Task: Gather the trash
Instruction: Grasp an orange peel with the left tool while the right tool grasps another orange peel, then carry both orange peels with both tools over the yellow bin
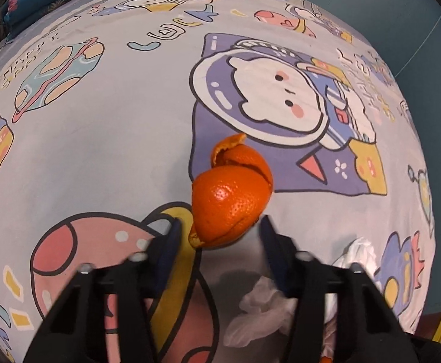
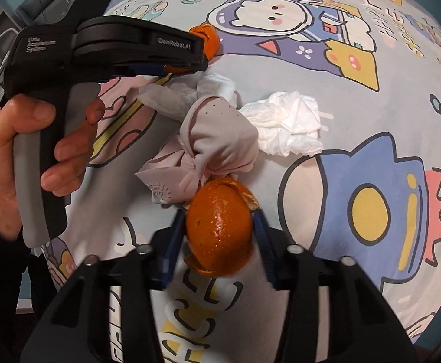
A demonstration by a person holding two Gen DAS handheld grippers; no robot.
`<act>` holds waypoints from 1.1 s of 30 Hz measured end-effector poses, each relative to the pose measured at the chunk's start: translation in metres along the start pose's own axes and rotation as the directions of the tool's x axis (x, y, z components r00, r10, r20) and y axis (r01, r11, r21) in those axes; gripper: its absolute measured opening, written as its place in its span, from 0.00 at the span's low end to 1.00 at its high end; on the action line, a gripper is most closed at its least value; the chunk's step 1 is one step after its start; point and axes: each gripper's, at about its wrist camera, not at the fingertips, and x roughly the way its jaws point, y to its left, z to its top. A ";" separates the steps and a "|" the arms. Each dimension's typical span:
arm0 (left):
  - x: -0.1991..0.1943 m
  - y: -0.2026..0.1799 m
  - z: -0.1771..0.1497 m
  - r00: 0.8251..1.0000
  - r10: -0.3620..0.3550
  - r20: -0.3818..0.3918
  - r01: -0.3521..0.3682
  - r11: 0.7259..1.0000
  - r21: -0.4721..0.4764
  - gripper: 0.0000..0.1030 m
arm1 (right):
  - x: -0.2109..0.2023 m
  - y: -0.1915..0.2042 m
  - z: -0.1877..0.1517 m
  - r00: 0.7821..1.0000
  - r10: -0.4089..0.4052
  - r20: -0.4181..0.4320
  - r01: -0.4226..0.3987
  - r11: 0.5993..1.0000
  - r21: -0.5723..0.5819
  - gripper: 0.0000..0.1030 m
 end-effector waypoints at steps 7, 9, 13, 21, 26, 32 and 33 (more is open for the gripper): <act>-0.007 0.002 -0.001 0.999 -0.022 0.024 0.022 1.000 0.000 0.30 | 0.002 0.010 0.001 0.999 0.004 0.032 -0.003 1.000 -0.014 0.31; -0.010 0.007 -0.002 0.999 -0.036 0.025 0.037 0.999 -0.016 0.28 | 0.002 0.014 0.002 0.999 0.004 0.044 -0.003 1.000 -0.021 0.31; -0.021 0.016 -0.004 0.998 -0.053 0.043 0.055 0.998 -0.040 0.27 | -0.003 0.028 0.001 0.997 0.016 0.072 -0.012 0.999 -0.049 0.30; -0.053 0.045 -0.010 0.992 -0.084 0.094 0.093 0.992 -0.087 0.26 | -0.002 0.055 0.011 0.995 0.043 0.089 -0.035 0.995 -0.092 0.30; -0.071 0.064 -0.023 0.990 -0.081 0.111 0.094 0.989 -0.111 0.26 | -0.017 0.068 0.001 0.994 0.042 0.101 -0.031 0.994 -0.107 0.30; -0.094 0.073 -0.046 0.988 -0.085 0.128 0.101 0.986 -0.129 0.26 | -0.045 0.055 -0.017 0.993 0.059 0.106 -0.052 0.996 -0.071 0.30; -0.099 0.073 -0.051 0.987 -0.090 0.132 0.108 0.985 -0.134 0.26 | -0.050 0.052 -0.020 0.992 0.061 0.109 -0.054 0.996 -0.065 0.30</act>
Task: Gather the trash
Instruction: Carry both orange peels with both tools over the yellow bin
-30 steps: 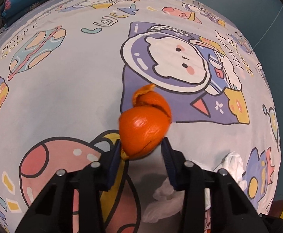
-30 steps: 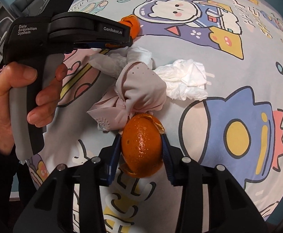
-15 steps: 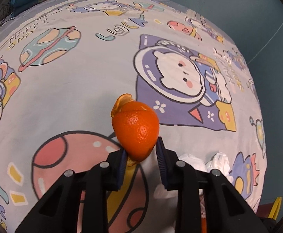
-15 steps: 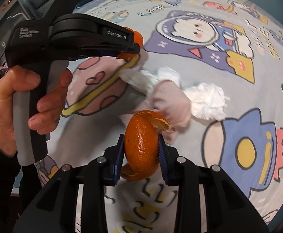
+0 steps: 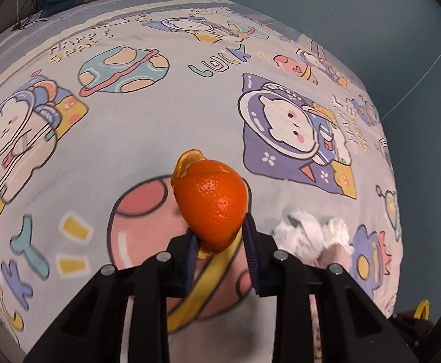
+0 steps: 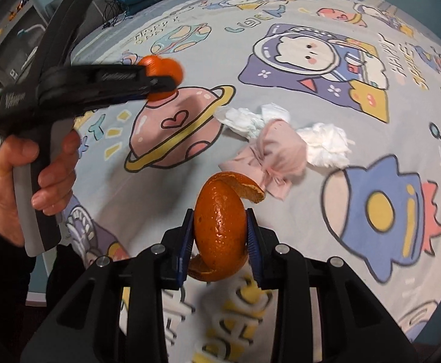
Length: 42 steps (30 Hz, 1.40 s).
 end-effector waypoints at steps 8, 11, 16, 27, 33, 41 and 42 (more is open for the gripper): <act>-0.045 -0.024 -0.043 1.000 -0.012 0.017 0.012 0.999 0.035 0.26 | -0.053 -0.034 -0.038 0.999 0.031 0.026 -0.033 0.996 0.078 0.30; -0.058 -0.037 -0.062 1.000 -0.025 0.015 0.024 0.998 0.055 0.26 | -0.071 -0.047 -0.052 0.999 0.031 0.041 -0.035 0.994 0.104 0.30; -0.077 -0.056 -0.091 0.999 -0.042 -0.002 0.043 0.996 0.079 0.26 | -0.092 -0.063 -0.071 0.998 0.035 0.057 -0.042 0.989 0.139 0.30; -0.108 -0.118 -0.144 0.998 -0.045 -0.044 0.053 0.978 0.200 0.26 | -0.130 -0.095 -0.105 0.994 0.029 0.106 -0.050 0.979 0.199 0.30; -0.121 -0.155 -0.172 0.995 -0.072 -0.076 0.089 0.961 0.263 0.26 | -0.156 -0.118 -0.124 0.990 0.001 0.141 -0.036 0.968 0.248 0.30; -0.136 -0.199 -0.198 0.988 -0.111 -0.106 0.141 0.929 0.343 0.26 | -0.188 -0.147 -0.151 0.984 -0.058 0.170 -0.002 0.944 0.329 0.30; -0.137 -0.206 -0.201 0.988 -0.115 -0.107 0.146 0.922 0.357 0.26 | -0.191 -0.151 -0.153 0.983 -0.063 0.174 0.000 0.941 0.337 0.30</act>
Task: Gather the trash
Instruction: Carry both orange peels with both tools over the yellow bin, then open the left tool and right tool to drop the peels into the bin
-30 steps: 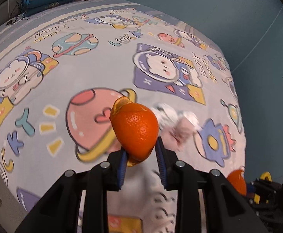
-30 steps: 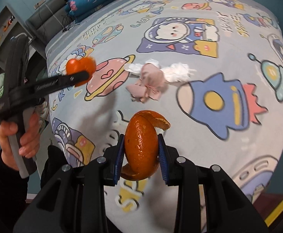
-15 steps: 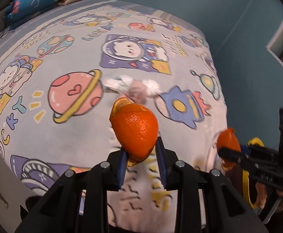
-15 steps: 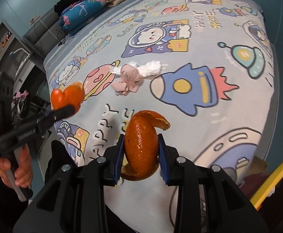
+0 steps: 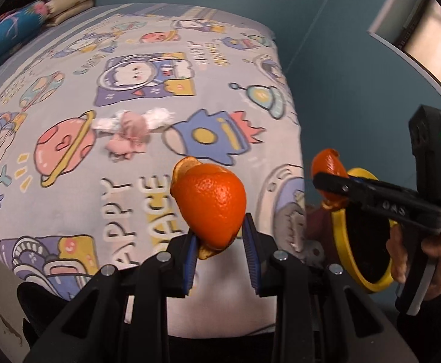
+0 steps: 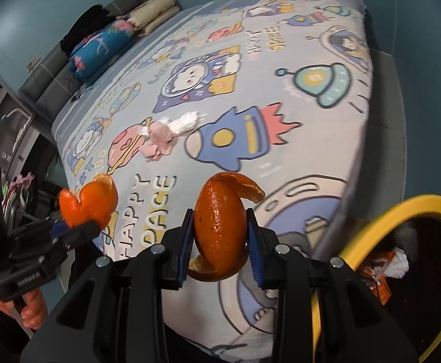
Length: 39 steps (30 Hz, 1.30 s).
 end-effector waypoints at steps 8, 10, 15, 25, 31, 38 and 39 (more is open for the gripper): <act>-0.007 -0.052 0.000 0.999 -0.026 0.038 0.022 0.992 0.121 0.26 | -0.038 -0.040 -0.010 0.997 -0.047 0.065 0.041 0.995 0.093 0.30; -0.007 -0.066 0.001 0.998 -0.041 0.040 0.035 0.988 0.147 0.26 | -0.046 -0.049 -0.014 0.995 -0.058 0.079 0.048 0.992 0.115 0.30; -0.006 -0.095 0.005 0.997 -0.061 0.047 0.051 0.978 0.201 0.26 | -0.066 -0.074 -0.022 0.990 -0.087 0.114 0.065 0.982 0.178 0.30; 0.009 -0.151 0.004 0.995 -0.098 0.020 0.088 0.955 0.282 0.26 | -0.093 -0.118 -0.042 0.975 -0.159 0.155 0.112 0.955 0.276 0.30; 0.024 -0.181 0.004 0.995 -0.102 0.014 0.092 0.940 0.327 0.26 | -0.106 -0.143 -0.054 0.963 -0.212 0.169 0.148 0.933 0.327 0.30; 0.053 -0.211 0.000 0.991 -0.130 -0.036 0.134 0.925 0.354 0.26 | -0.112 -0.170 -0.070 0.961 -0.225 0.164 0.146 0.909 0.389 0.30; 0.057 -0.214 -0.002 0.990 -0.133 -0.046 0.141 0.922 0.360 0.26 | -0.112 -0.173 -0.071 0.961 -0.225 0.163 0.146 0.907 0.394 0.30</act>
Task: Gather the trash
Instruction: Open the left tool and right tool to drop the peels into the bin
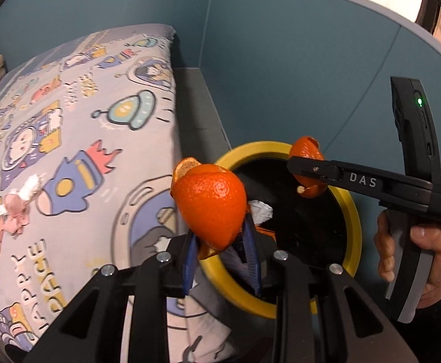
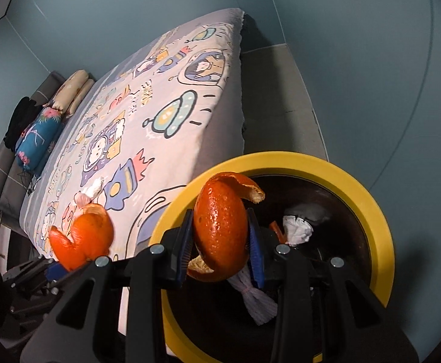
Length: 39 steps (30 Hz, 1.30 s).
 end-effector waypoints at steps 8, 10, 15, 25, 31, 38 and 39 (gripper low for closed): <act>0.026 -0.015 -0.002 0.999 -0.008 -0.042 0.009 1.000 0.011 0.26 | 0.009 -0.019 -0.002 1.000 -0.015 -0.021 0.015 0.999 0.032 0.31; 0.032 -0.017 -0.003 0.999 -0.010 -0.052 0.010 1.000 0.011 0.26 | 0.012 -0.024 -0.003 0.999 -0.016 -0.028 0.017 0.999 0.042 0.31; 0.045 -0.020 -0.007 0.997 -0.018 -0.076 0.019 1.000 0.013 0.26 | 0.017 -0.031 -0.004 0.999 -0.015 -0.043 0.017 0.998 0.061 0.31; 0.055 -0.016 -0.011 0.992 -0.067 -0.110 0.064 0.998 -0.025 0.27 | 0.023 -0.040 -0.002 0.998 0.010 -0.056 -0.004 0.995 0.104 0.34; 0.048 -0.018 -0.010 0.994 -0.075 -0.080 0.074 0.997 -0.017 0.38 | 0.019 -0.045 -0.001 0.999 0.018 -0.036 -0.013 0.991 0.133 0.42; 0.040 -0.002 -0.010 0.996 -0.067 -0.053 0.063 0.995 -0.076 0.64 | 0.012 -0.047 0.002 1.000 0.017 -0.012 -0.015 0.988 0.151 0.48; 0.039 0.002 -0.009 0.997 -0.060 -0.047 0.056 0.995 -0.084 0.67 | 0.012 -0.046 0.002 1.000 0.020 -0.011 -0.018 0.989 0.150 0.50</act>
